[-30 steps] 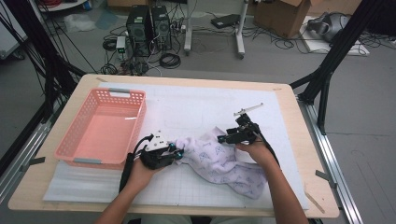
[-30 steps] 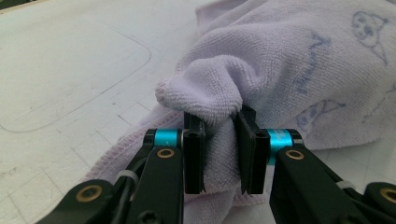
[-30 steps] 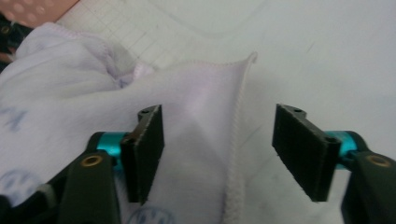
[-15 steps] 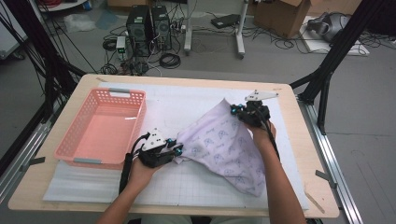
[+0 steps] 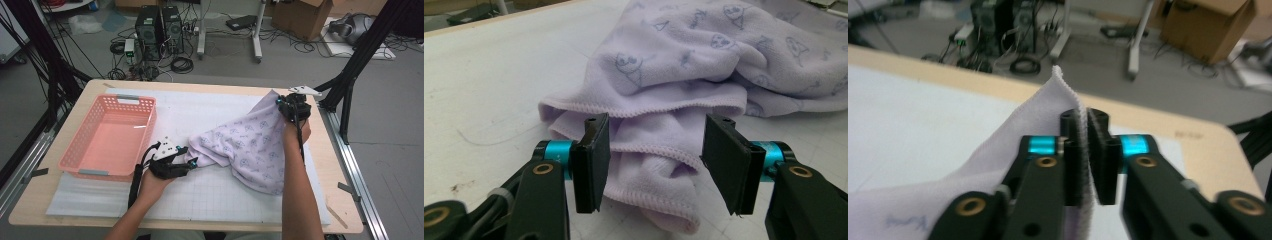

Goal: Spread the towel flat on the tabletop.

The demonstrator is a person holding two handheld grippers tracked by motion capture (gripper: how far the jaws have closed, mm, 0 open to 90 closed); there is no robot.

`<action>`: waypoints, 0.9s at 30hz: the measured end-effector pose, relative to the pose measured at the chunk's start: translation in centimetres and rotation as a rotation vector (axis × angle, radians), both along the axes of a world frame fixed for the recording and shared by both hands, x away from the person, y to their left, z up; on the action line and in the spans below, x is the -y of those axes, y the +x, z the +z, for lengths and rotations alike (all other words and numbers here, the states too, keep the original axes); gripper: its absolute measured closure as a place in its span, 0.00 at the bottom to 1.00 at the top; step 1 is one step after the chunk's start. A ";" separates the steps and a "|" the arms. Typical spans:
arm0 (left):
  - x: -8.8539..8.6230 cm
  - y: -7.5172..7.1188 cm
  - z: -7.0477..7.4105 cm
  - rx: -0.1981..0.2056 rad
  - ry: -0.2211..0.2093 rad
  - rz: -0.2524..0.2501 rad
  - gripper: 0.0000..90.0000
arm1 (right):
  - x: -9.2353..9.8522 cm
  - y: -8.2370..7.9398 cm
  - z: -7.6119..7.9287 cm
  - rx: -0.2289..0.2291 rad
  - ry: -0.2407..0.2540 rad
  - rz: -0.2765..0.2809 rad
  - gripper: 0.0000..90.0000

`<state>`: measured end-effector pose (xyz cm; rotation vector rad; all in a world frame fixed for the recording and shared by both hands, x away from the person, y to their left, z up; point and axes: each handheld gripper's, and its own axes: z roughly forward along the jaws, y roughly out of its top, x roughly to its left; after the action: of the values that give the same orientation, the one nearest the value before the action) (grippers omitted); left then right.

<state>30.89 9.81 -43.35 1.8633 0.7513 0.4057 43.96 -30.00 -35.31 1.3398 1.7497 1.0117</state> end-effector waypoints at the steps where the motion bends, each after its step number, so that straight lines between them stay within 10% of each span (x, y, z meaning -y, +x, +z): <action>1: 0.1 0.0 0.0 -0.003 0.002 -0.005 0.49 | 0.1 -0.1 -0.1 -0.009 0.019 0.021 0.79; 15: 3.5 0.7 0.4 -0.033 0.032 -0.129 0.47 | 1.3 -7.6 -0.9 -0.027 0.049 0.314 0.61; 27: 9.0 2.5 0.3 -0.033 0.154 -0.174 0.38 | 0.6 -14.9 -4.4 -0.113 0.013 0.538 0.53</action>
<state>33.40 0.80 -43.08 2.0660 0.5876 0.3289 29.09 -30.61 -39.67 0.9610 2.2587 1.2480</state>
